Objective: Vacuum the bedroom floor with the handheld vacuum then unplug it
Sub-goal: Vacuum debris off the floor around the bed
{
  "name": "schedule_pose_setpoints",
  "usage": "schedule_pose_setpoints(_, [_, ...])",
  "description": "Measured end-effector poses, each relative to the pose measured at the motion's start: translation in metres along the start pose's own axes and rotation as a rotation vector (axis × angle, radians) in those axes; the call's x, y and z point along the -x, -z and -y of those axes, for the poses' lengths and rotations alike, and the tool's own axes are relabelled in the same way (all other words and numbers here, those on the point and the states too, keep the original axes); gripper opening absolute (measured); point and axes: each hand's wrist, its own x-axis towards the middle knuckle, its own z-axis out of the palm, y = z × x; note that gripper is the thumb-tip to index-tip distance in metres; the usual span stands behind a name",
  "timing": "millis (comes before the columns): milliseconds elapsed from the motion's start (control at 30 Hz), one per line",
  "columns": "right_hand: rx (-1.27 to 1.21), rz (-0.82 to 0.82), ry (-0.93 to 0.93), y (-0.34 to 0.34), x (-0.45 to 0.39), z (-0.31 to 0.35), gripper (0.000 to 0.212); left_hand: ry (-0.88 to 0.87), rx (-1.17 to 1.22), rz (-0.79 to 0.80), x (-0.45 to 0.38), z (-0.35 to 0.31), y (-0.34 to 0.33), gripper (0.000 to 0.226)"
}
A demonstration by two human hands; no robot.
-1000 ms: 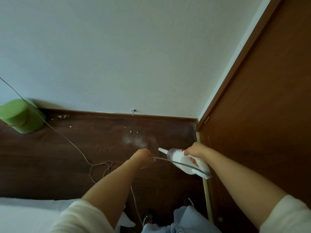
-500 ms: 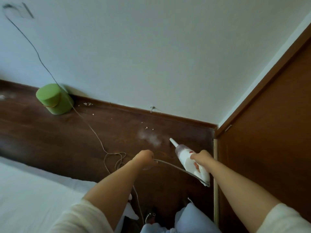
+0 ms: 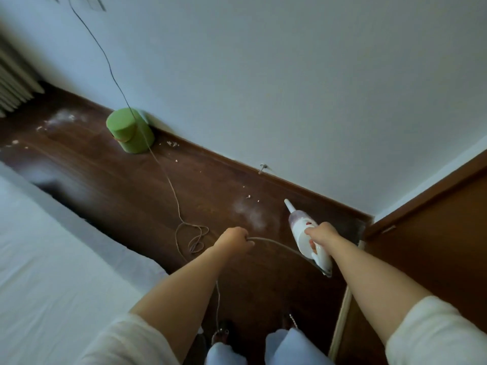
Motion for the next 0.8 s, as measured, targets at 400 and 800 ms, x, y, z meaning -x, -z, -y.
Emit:
schedule_pose_setpoints(400, [0.001,0.033,-0.03,0.019,-0.022,0.008,0.043,0.035,0.026,-0.044,-0.005,-0.011,-0.005,0.026])
schedule_pose_setpoints(800, [-0.126,-0.012,-0.082,0.022,0.042,-0.064,0.023,-0.168,-0.122,0.051,0.0,-0.03,-0.032,0.032])
